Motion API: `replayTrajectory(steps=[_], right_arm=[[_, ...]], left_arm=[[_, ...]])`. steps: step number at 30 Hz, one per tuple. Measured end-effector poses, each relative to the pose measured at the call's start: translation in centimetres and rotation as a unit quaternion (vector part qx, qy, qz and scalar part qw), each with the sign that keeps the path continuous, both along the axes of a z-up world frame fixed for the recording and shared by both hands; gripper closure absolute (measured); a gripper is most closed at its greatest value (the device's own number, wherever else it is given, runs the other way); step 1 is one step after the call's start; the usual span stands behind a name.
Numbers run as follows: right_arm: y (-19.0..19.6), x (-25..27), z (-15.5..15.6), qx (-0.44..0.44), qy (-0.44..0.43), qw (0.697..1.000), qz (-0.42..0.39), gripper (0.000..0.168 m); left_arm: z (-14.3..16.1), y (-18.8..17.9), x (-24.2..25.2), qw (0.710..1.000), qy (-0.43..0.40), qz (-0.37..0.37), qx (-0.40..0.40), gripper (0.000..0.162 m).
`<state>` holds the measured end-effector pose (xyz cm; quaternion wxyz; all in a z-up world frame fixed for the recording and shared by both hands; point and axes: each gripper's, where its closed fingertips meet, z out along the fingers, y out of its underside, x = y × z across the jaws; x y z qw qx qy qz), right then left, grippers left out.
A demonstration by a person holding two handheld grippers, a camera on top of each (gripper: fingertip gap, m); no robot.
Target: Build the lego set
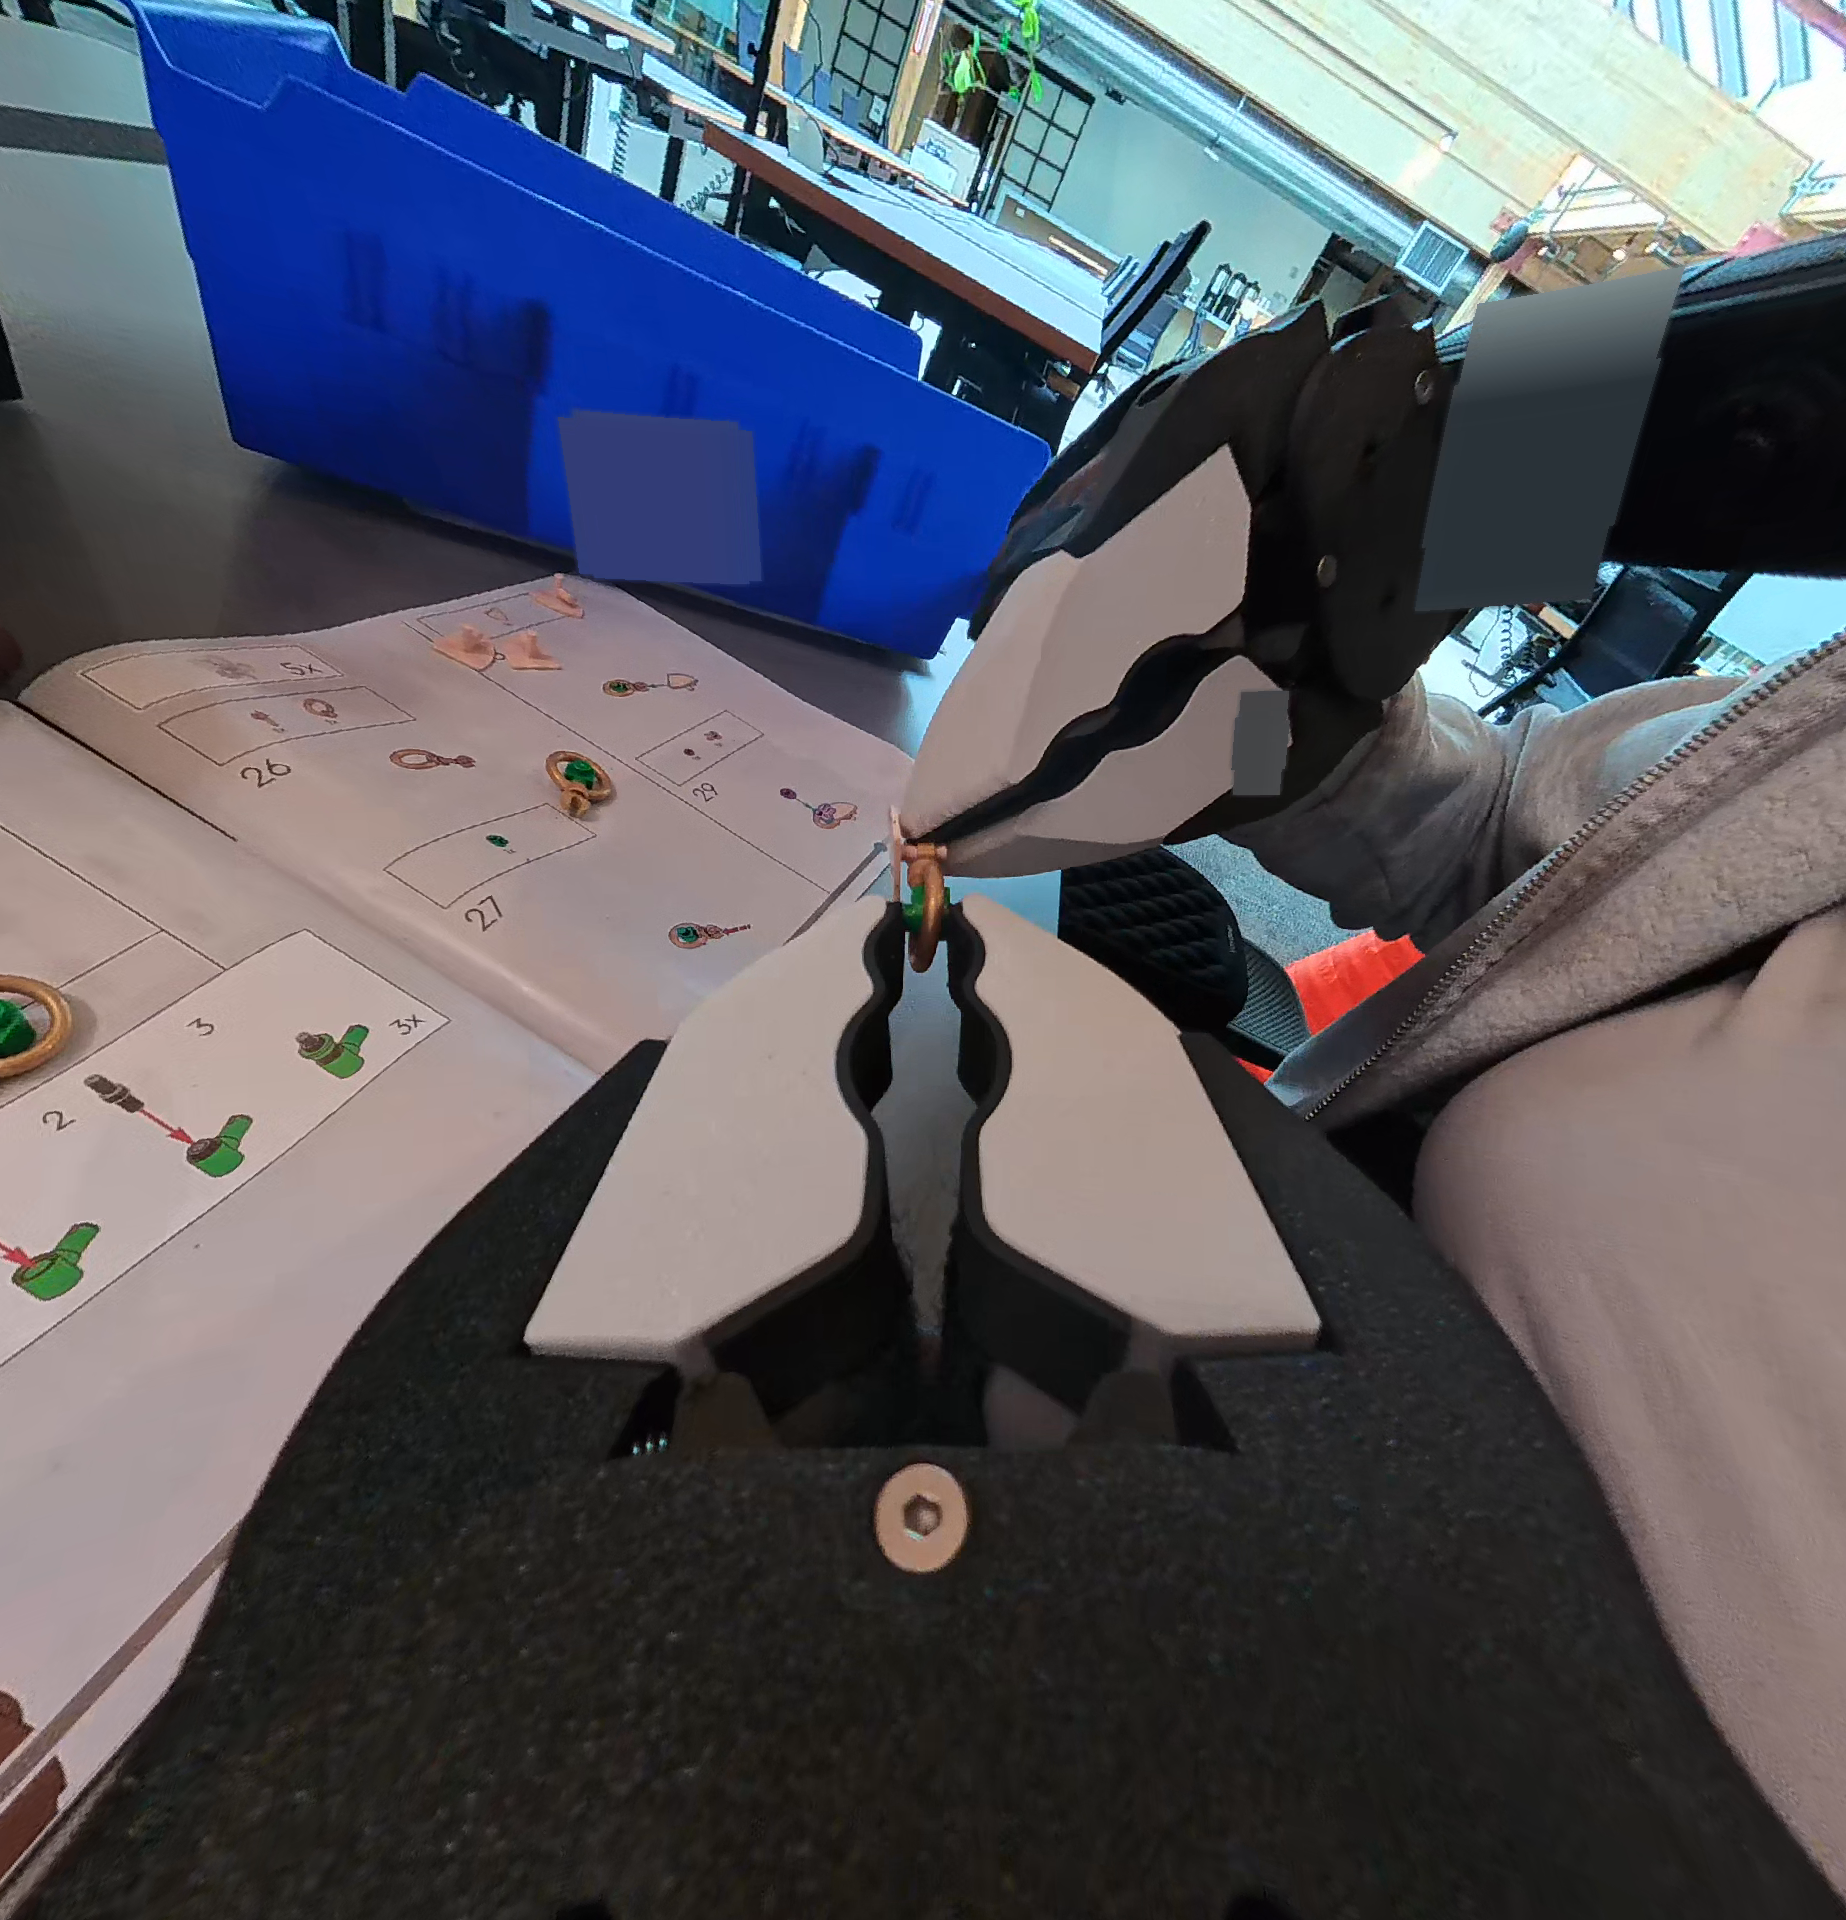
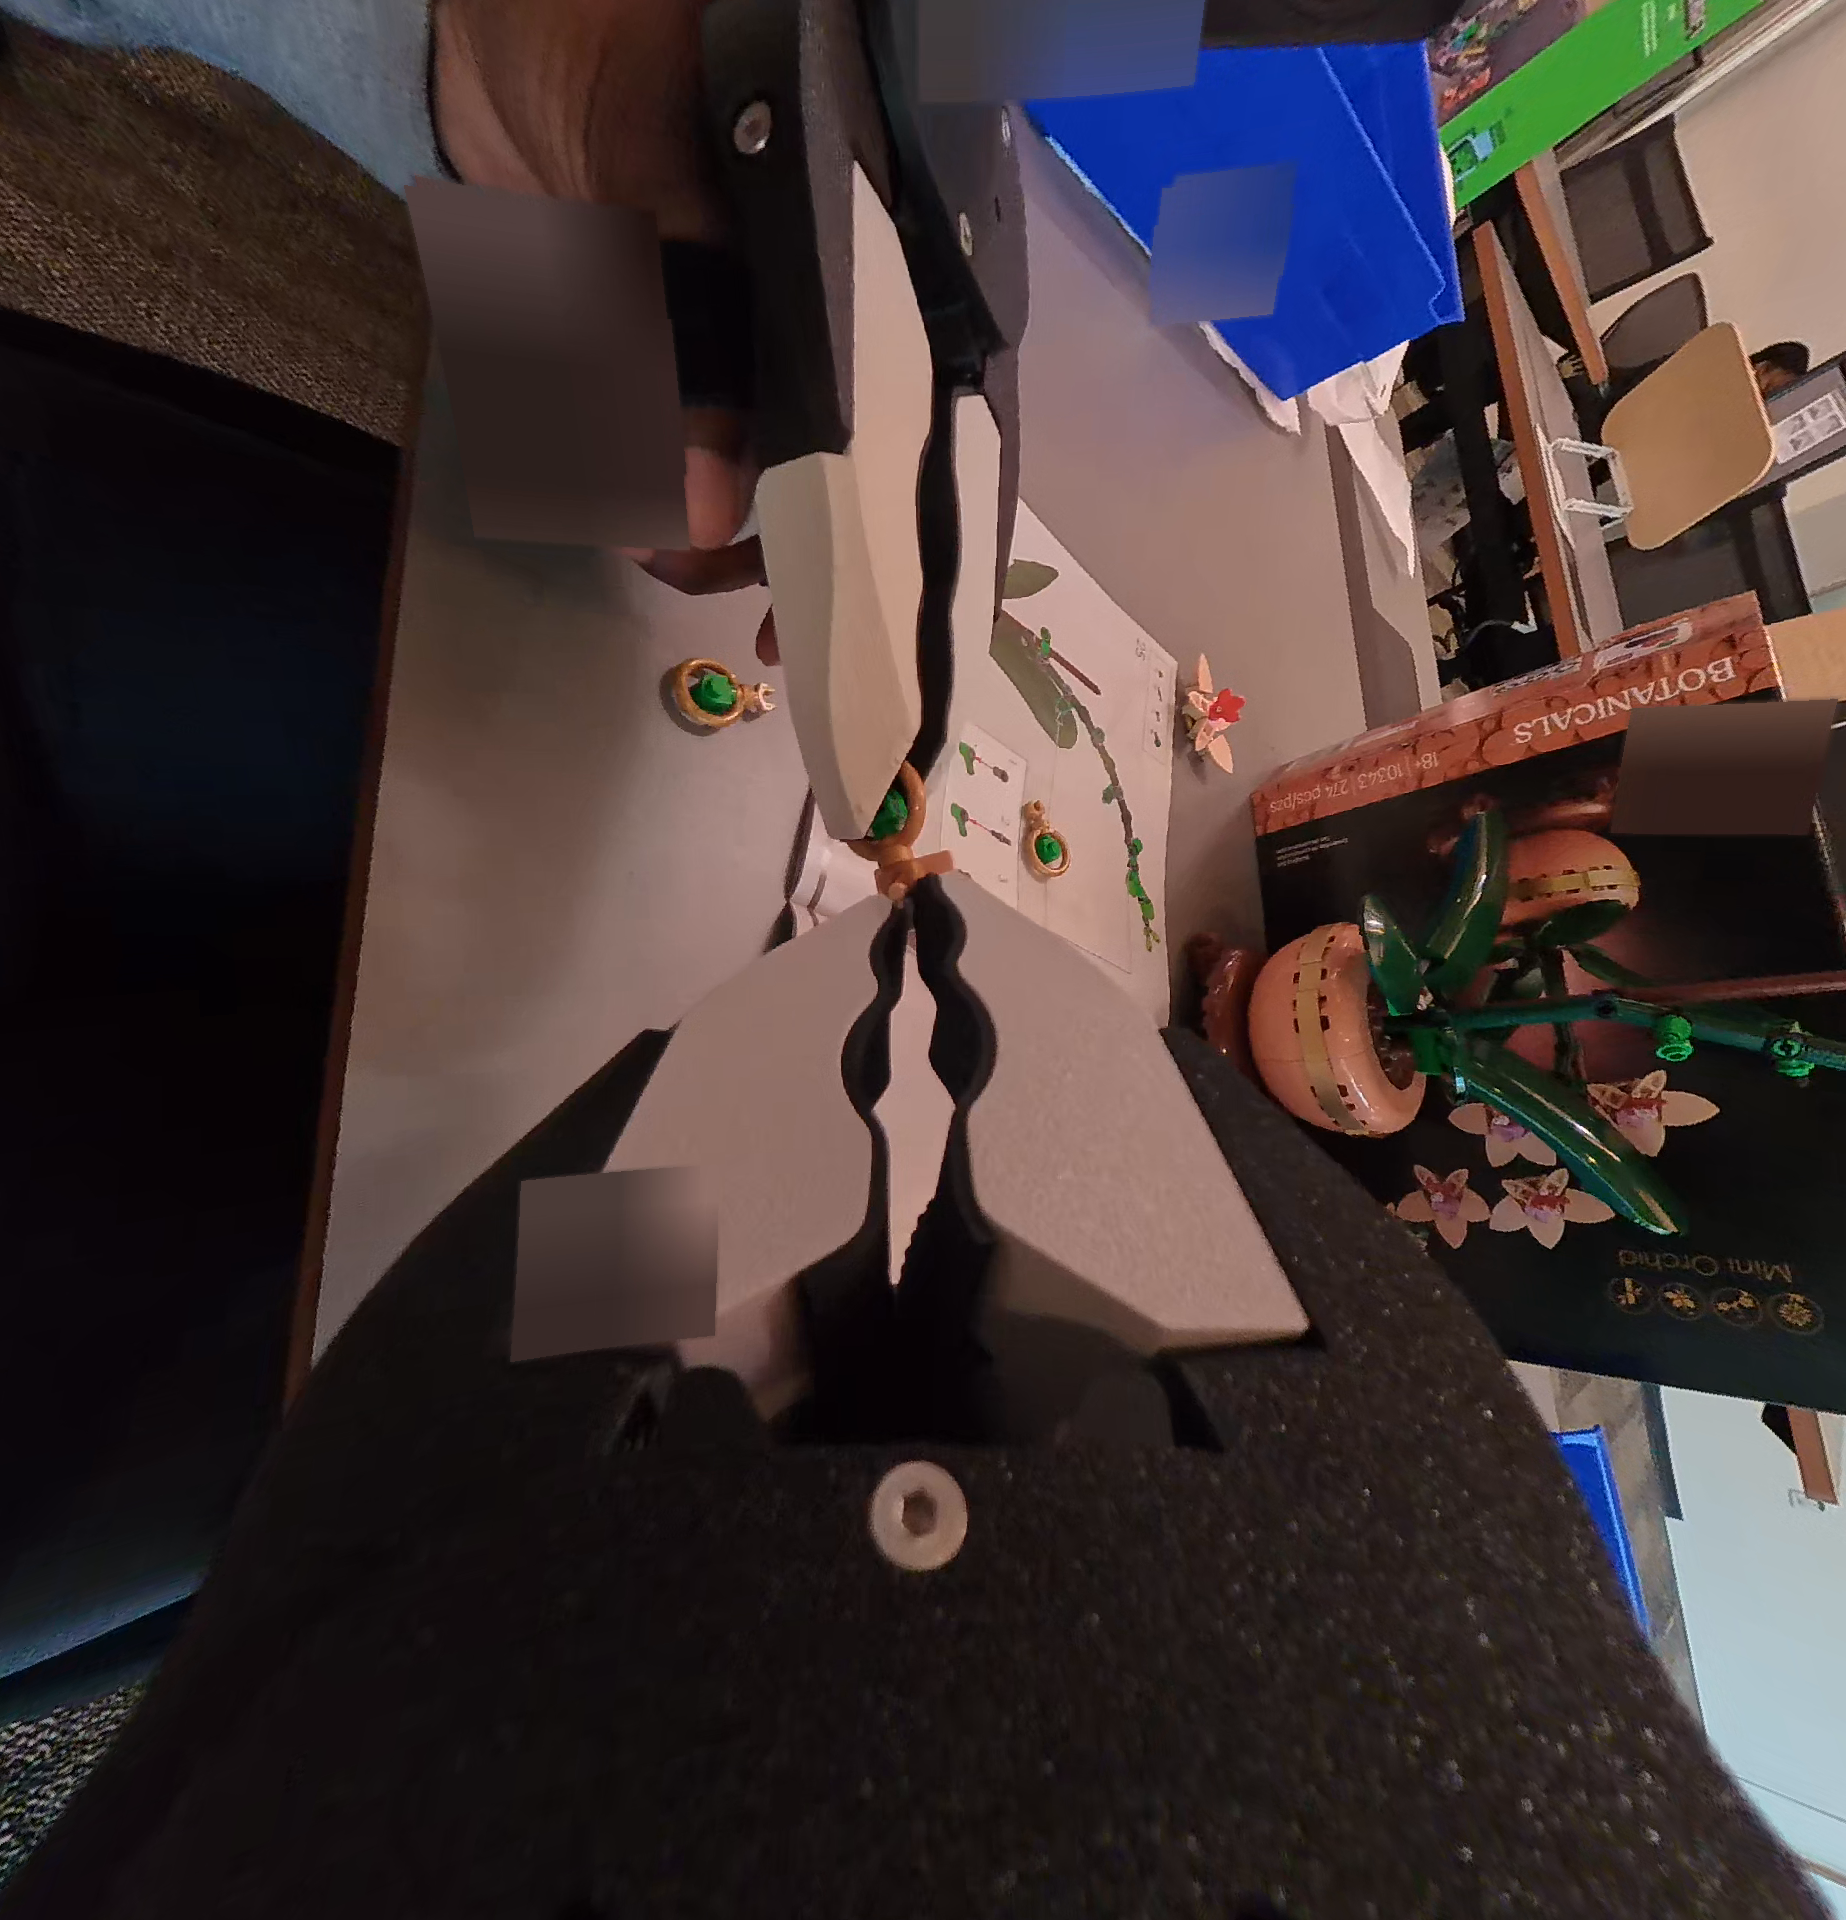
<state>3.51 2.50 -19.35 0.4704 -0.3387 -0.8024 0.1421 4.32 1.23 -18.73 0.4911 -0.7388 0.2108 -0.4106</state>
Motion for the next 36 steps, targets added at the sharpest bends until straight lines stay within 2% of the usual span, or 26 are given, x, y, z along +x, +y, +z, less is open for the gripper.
replayTrajectory(steps=[9,13,18,27,36], right_arm=[[-0.1,-0.3,0.4,-0.019,0.009,1.0,-0.003,0.162],[0.2,-0.6,0.3,0.003,0.012,1.0,-0.013,0.162],[0.9,-0.9,0.9,0.013,0.034,0.998,-0.041,0.162],[1.3,-1.5,2.0,-0.056,0.074,0.994,-0.06,0.162],[1.6,-1.7,1.9,-0.044,0.081,0.992,-0.083,0.163]], left_arm=[[-0.3,0.2,0.3,1.0,-0.001,-0.001,-0.005,0.155],[-0.3,0.5,0.1,1.0,-0.001,0.014,-0.008,0.155],[0.3,1.3,-0.4,0.998,-0.045,0.051,-0.009,0.155],[1.8,1.8,-1.0,0.99,-0.102,0.094,0.022,0.155],[1.7,2.0,-1.0,0.99,-0.072,0.116,0.04,0.155]])
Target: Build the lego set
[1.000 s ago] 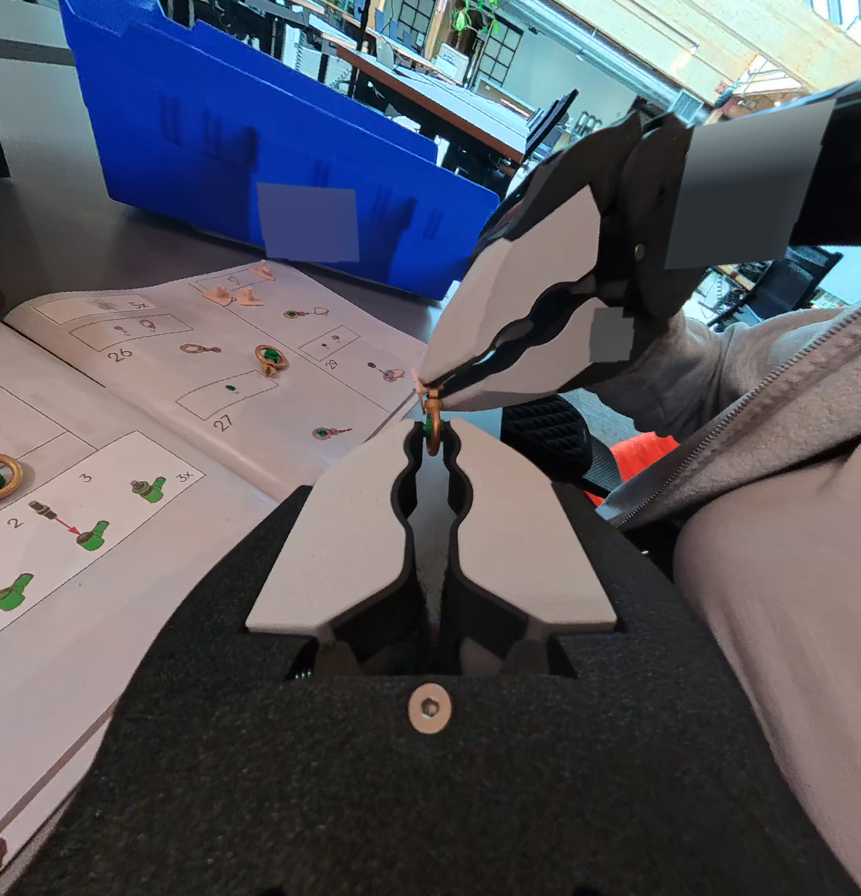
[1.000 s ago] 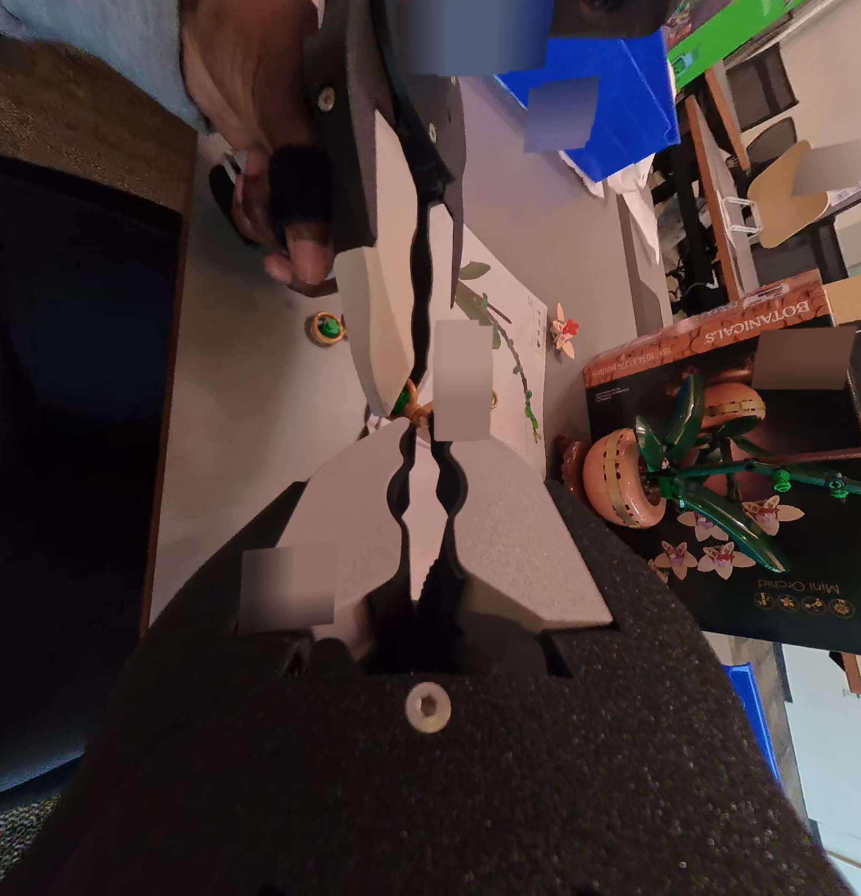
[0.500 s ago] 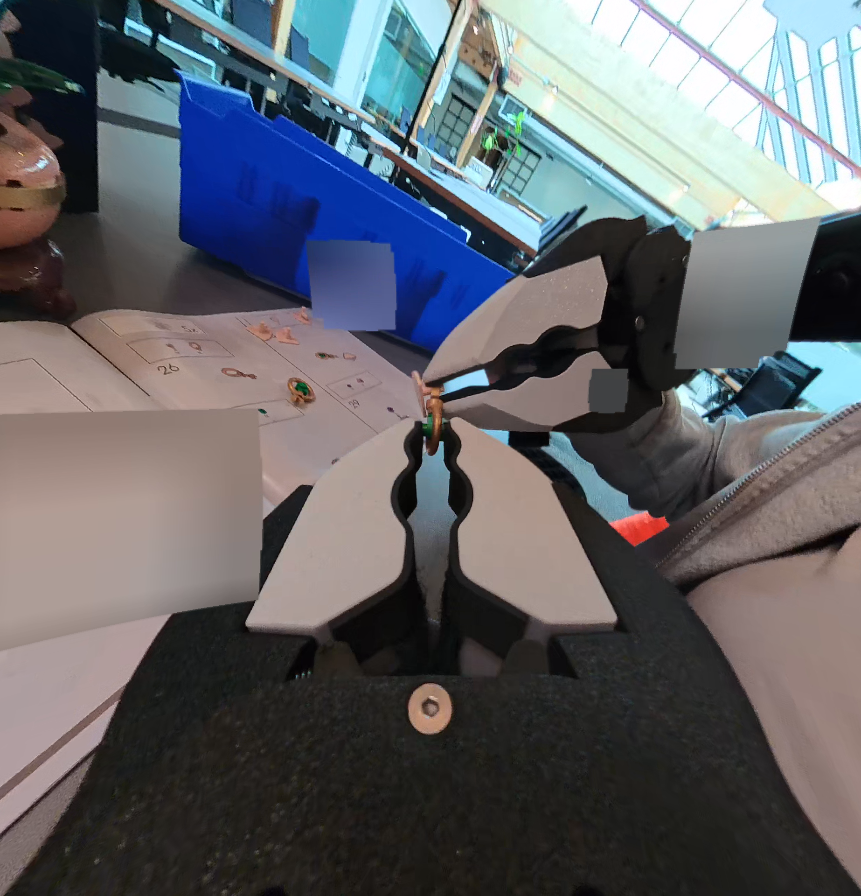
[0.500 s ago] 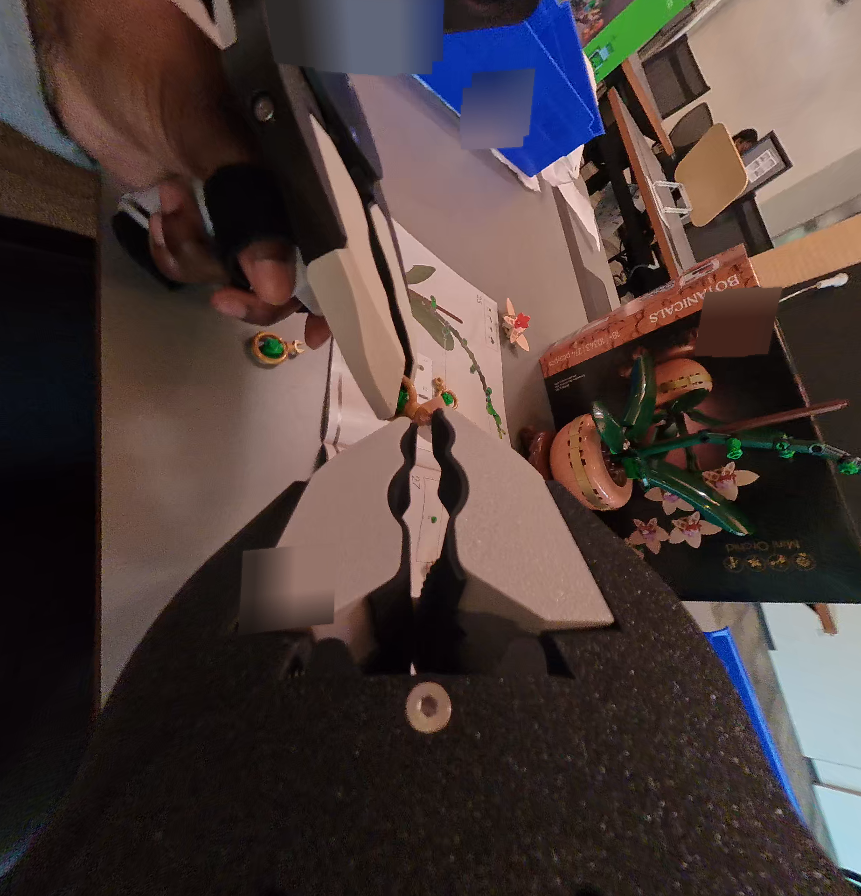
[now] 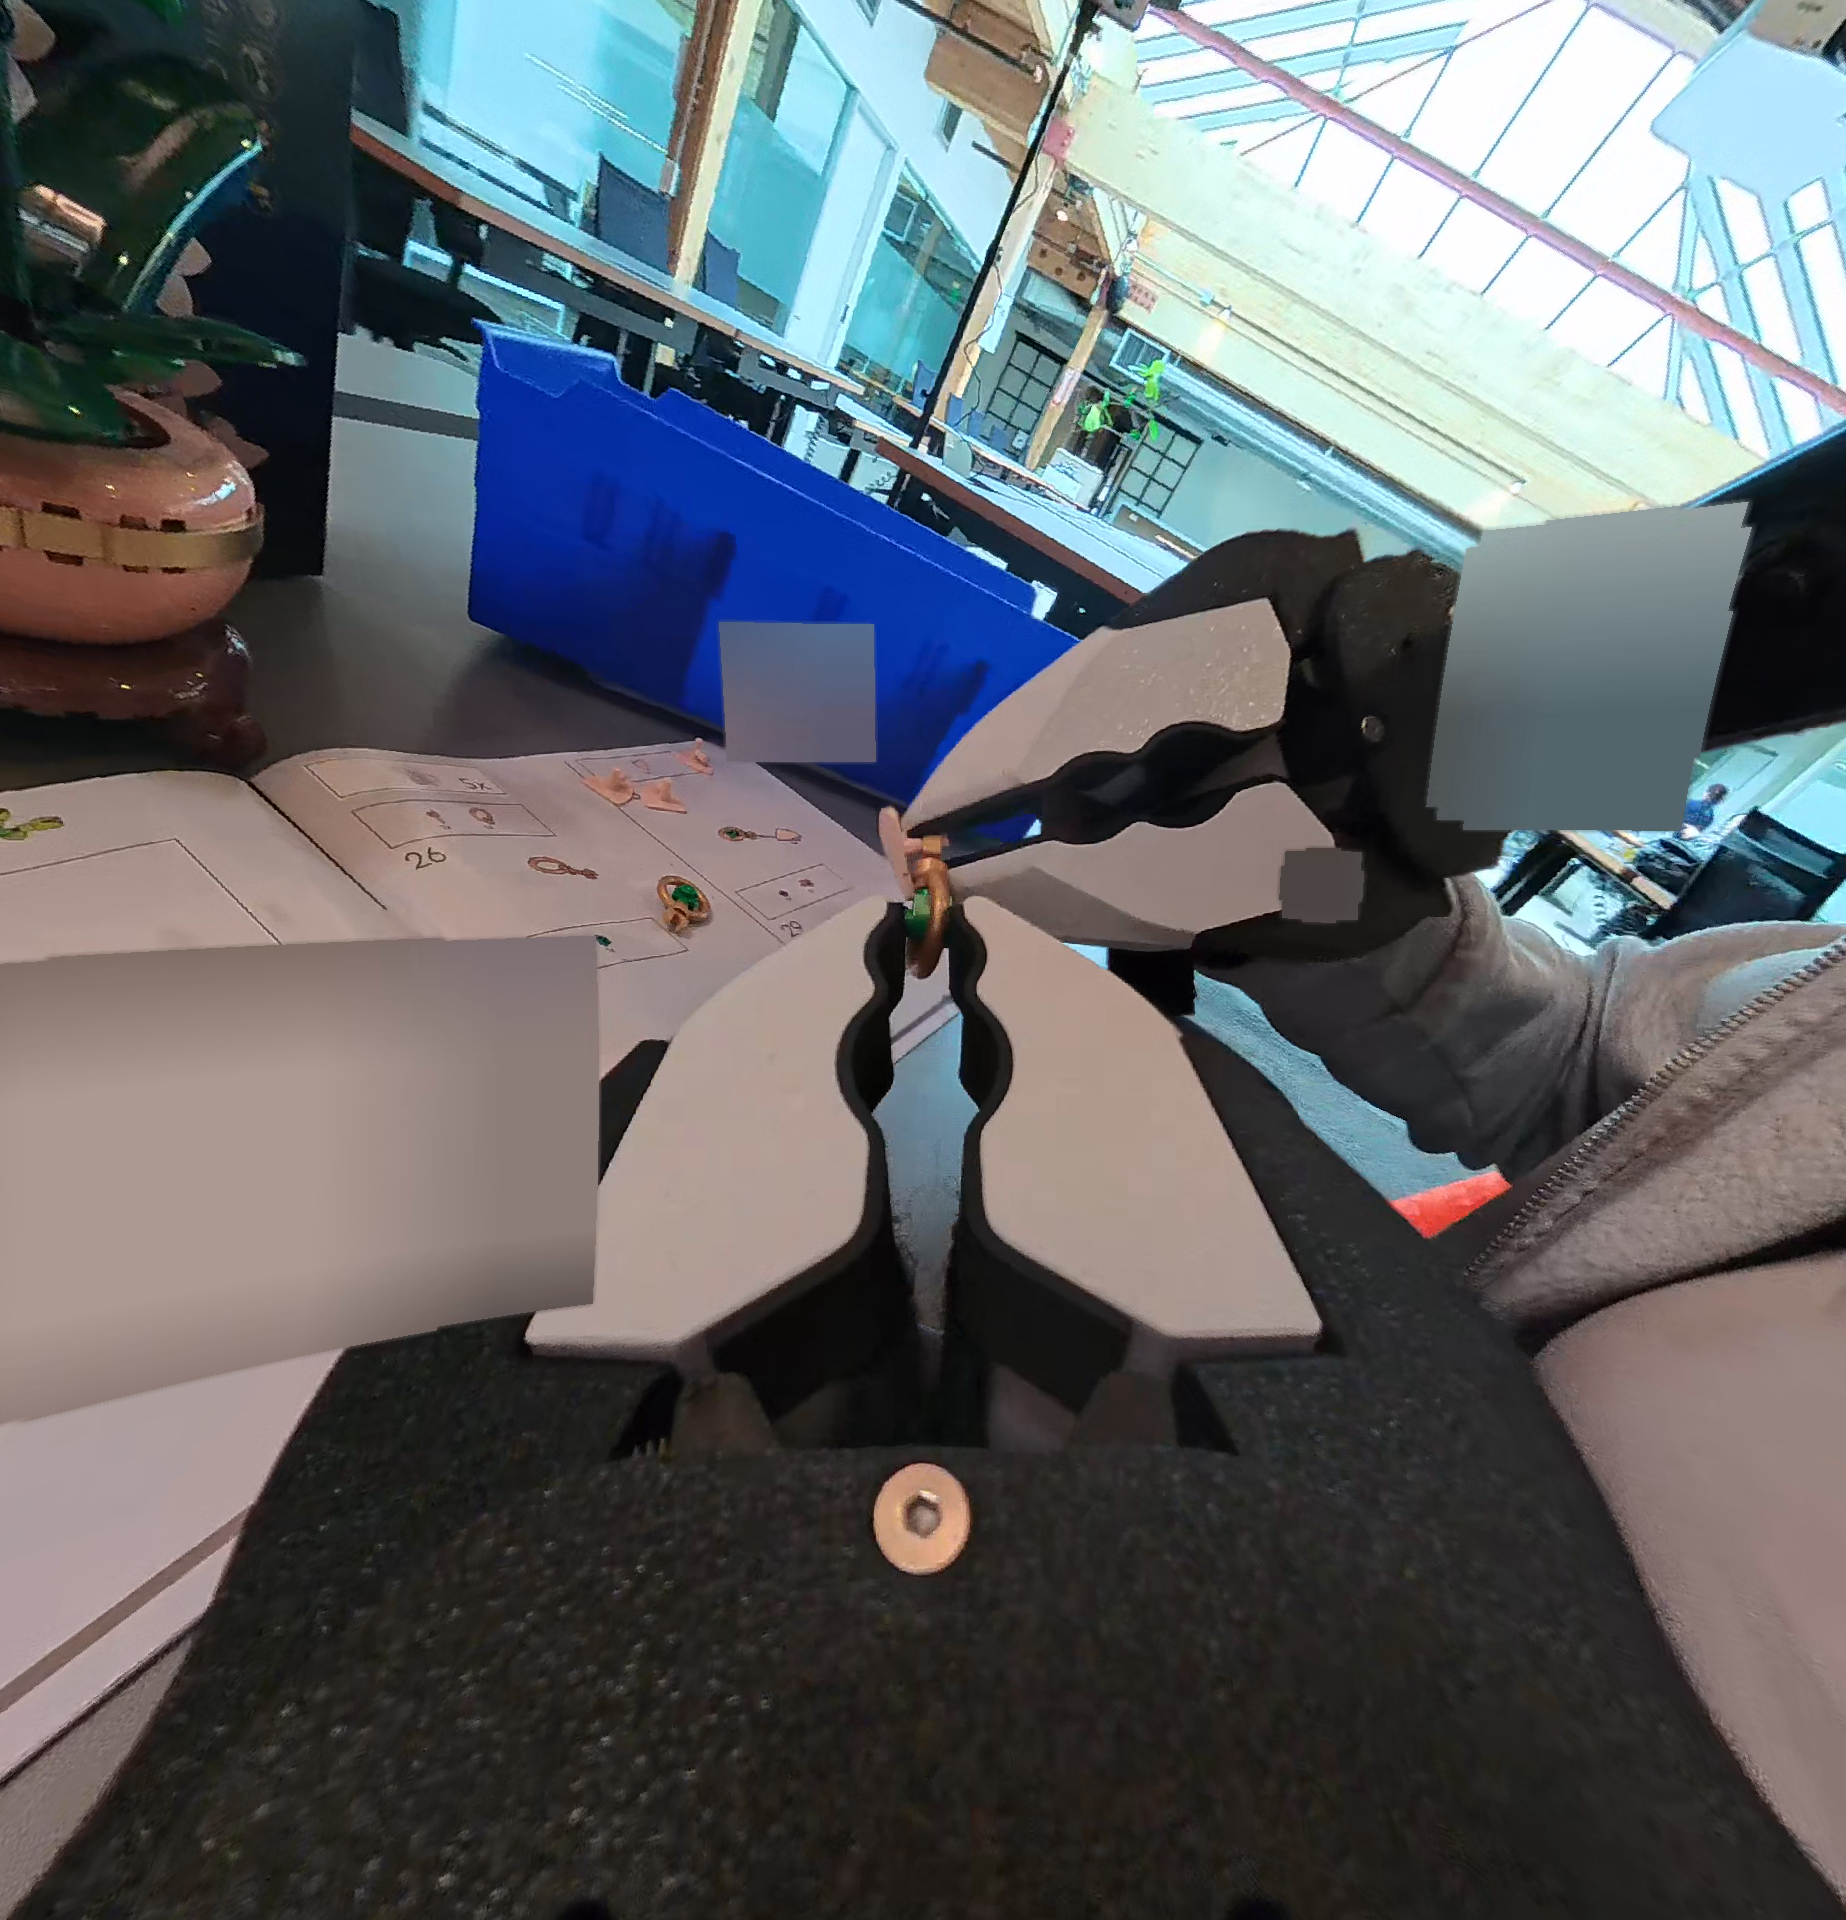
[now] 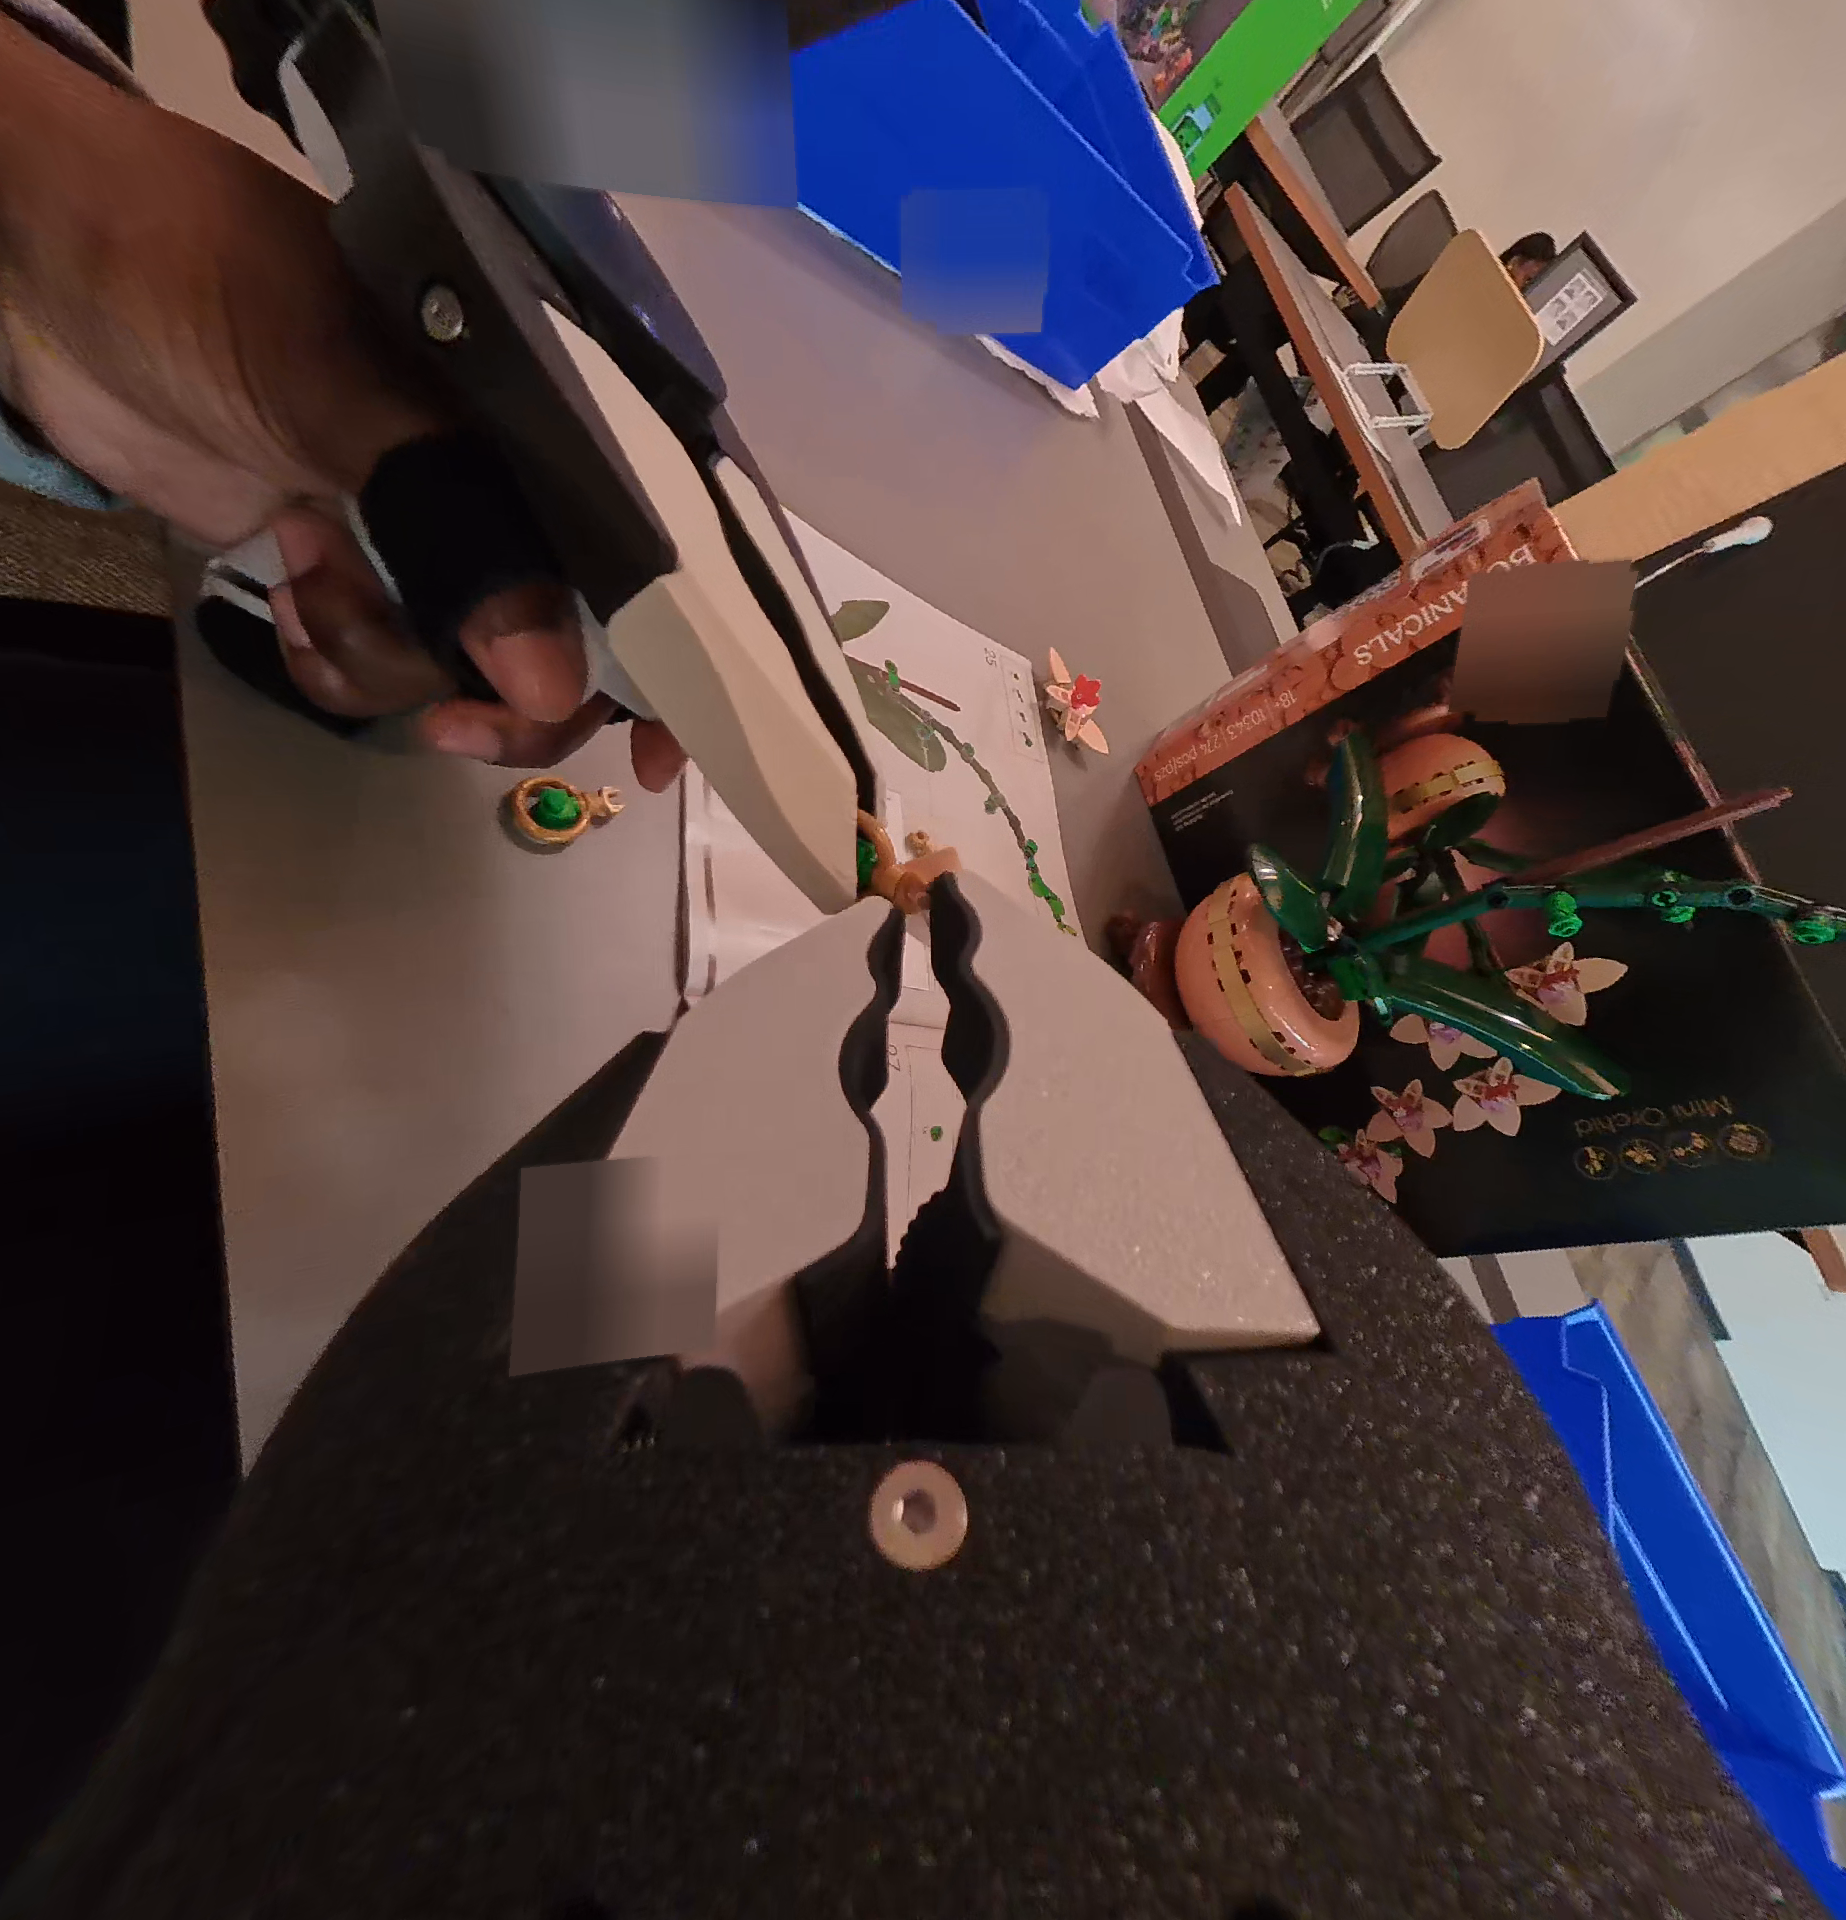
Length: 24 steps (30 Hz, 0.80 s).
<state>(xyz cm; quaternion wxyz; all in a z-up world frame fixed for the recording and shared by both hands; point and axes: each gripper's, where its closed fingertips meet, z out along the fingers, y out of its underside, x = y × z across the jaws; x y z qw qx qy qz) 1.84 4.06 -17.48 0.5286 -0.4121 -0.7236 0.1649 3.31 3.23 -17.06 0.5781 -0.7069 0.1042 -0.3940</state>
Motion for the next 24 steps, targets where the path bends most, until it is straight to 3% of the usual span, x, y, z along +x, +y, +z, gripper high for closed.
replayTrajectory(steps=[24], right_arm=[[0.13,-0.35,-0.23,0.046,0.015,0.998,-0.051,0.164]], left_arm=[[-0.04,0.21,-0.16,0.999,-0.026,0.015,-0.01,0.156]])
